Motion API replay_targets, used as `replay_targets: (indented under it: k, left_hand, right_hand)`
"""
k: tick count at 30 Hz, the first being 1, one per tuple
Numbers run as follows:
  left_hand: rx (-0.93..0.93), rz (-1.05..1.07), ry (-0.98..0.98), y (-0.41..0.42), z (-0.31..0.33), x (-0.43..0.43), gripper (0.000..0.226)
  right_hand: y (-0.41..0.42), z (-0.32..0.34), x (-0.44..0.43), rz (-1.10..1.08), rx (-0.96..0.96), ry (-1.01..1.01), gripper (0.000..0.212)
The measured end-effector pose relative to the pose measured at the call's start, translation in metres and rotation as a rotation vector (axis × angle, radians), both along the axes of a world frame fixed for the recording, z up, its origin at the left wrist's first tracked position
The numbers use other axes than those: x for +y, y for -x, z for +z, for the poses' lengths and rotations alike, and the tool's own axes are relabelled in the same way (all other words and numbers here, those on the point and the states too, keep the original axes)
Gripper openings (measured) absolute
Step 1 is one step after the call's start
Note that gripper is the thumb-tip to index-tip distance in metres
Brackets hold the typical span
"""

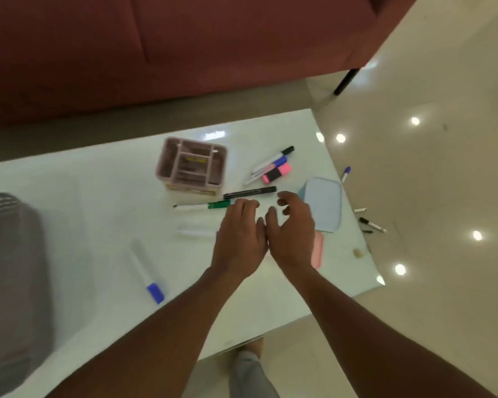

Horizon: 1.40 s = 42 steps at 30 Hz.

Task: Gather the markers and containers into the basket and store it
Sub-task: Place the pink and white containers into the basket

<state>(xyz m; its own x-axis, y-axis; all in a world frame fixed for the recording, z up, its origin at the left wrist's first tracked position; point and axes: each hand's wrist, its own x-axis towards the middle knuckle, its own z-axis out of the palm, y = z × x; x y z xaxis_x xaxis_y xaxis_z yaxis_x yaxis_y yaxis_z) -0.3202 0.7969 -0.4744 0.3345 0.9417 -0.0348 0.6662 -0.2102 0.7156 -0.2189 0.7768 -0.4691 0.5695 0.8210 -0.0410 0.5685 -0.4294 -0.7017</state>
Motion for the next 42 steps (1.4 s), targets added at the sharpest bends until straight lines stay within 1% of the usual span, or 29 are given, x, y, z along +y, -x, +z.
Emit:
replay_targets:
  k: [2, 4, 7, 9, 11, 12, 14, 15, 17, 19, 22, 26, 30, 33, 35, 37, 40, 42]
  left_hand:
    - [0.052, -0.027, 0.152, -0.042, -0.002, -0.001, 0.033]
    - [0.164, -0.039, 0.232, -0.073, -0.004, -0.004, 0.039]
    - [0.292, -0.029, 0.306, -0.108, -0.013, -0.022, 0.052]
    - [0.329, 0.010, 0.331, -0.120, -0.025, -0.036, 0.061]
    - [0.352, 0.053, 0.370, -0.127, -0.035, -0.044, 0.069]
    - [0.358, 0.069, 0.396, -0.130, -0.039, -0.046, 0.072]
    - [0.379, 0.068, 0.432, -0.134, -0.045, -0.047, 0.071]
    - [0.398, 0.051, 0.436, -0.136, -0.046, -0.048, 0.068]
    - [0.423, 0.018, 0.416, -0.137, -0.048, -0.049, 0.059]
    - [0.417, 0.026, 0.381, -0.136, -0.049, -0.050, 0.052]
    - [0.382, 0.056, 0.363, -0.124, -0.049, -0.048, 0.043]
    - [0.258, 0.097, 0.457, -0.086, -0.045, -0.039, 0.044]
    - [0.089, 0.169, 0.537, -0.039, -0.038, -0.037, 0.048]
    - [-0.014, 0.267, 0.572, -0.008, -0.033, -0.037, 0.047]
    - [-0.069, 0.330, 0.597, 0.012, -0.029, -0.037, 0.047]
    - [-0.129, 0.388, 0.622, 0.031, -0.026, -0.036, 0.048]
    - [-0.226, 0.466, 0.644, 0.064, -0.022, -0.036, 0.047]
    - [-0.295, 0.528, 0.655, 0.087, -0.017, -0.034, 0.046]
  right_hand:
    - [-0.044, -0.005, -0.003, -0.112, -0.007, 0.033, 0.035]
    - [-0.078, -0.011, -0.003, -0.220, -0.031, 0.087, 0.043]
    - [-0.118, -0.023, -0.001, -0.304, -0.010, 0.256, 0.069]
    - [-0.131, -0.031, 0.003, -0.306, 0.113, 0.331, 0.088]
    - [-0.137, -0.037, 0.007, -0.300, 0.273, 0.383, 0.098]
    - [-0.139, -0.040, 0.008, -0.297, 0.336, 0.408, 0.096]
    - [-0.141, -0.044, 0.011, -0.275, 0.379, 0.425, 0.080]
    - [-0.142, -0.046, 0.011, -0.262, 0.384, 0.418, 0.073]
    - [-0.143, -0.048, 0.013, -0.245, 0.413, 0.405, 0.067]
    - [-0.143, -0.049, 0.015, -0.261, 0.468, 0.394, 0.067]
    - [-0.143, -0.051, 0.019, -0.326, 0.584, 0.379, 0.075]
    - [-0.138, -0.050, 0.020, -0.418, 0.725, 0.392, 0.081]
    - [-0.122, -0.041, 0.019, -0.550, 0.917, 0.342, 0.059]
    - [-0.106, -0.037, 0.017, -0.551, 1.056, 0.357, 0.048]
    - [-0.092, -0.033, 0.018, -0.547, 1.086, 0.351, 0.036]
    - [-0.080, -0.030, 0.019, -0.523, 1.086, 0.353, 0.032]
    - [-0.054, -0.019, 0.014, -0.508, 1.064, 0.359, 0.034]
    - [-0.037, -0.009, 0.009, -0.489, 1.035, 0.325, 0.038]
